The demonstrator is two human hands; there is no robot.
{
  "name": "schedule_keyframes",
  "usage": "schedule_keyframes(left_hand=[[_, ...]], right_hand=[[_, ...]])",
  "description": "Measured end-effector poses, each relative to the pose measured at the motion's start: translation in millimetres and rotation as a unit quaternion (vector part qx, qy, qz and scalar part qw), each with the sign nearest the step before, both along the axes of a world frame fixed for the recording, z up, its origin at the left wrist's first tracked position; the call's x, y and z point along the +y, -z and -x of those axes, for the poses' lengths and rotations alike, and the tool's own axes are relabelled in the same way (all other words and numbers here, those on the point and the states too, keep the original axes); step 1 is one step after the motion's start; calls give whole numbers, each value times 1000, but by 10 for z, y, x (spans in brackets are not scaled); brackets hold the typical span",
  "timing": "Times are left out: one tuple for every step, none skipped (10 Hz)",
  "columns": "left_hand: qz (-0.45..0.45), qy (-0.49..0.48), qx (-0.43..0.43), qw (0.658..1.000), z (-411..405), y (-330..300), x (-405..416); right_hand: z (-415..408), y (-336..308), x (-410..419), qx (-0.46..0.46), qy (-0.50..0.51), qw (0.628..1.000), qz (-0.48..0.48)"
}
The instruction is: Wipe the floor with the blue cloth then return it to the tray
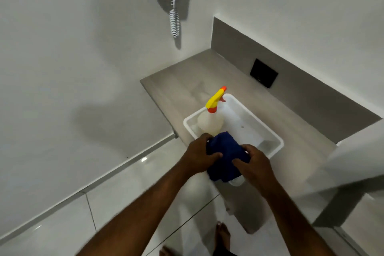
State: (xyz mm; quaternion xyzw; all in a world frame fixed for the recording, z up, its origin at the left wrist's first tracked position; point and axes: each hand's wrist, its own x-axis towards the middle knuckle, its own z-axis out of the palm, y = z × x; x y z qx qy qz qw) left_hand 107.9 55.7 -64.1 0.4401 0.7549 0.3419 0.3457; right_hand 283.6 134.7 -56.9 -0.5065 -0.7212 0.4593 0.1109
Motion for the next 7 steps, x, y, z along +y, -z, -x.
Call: schedule_keyframes(left_hand=[[35, 52, 111, 992, -194, 163, 427], [119, 116, 247, 955, -290, 325, 648], [160, 172, 342, 910, -262, 437, 711], [171, 180, 406, 880, -234, 456, 694], [142, 170, 437, 872, -147, 318, 603], [93, 177, 495, 846, 232, -119, 443], [-7, 127, 586, 801, 887, -740, 189]], right_hand=[[-55, 191, 298, -63, 0, 998, -22], [-30, 354, 486, -166, -43, 984, -50], [60, 500, 514, -257, -102, 958, -74], [189, 549, 524, -339, -172, 919, -103], [251, 467, 536, -401, -221, 878, -140], [327, 201, 649, -373, -216, 880, -199], [605, -380, 737, -264, -187, 896, -303]])
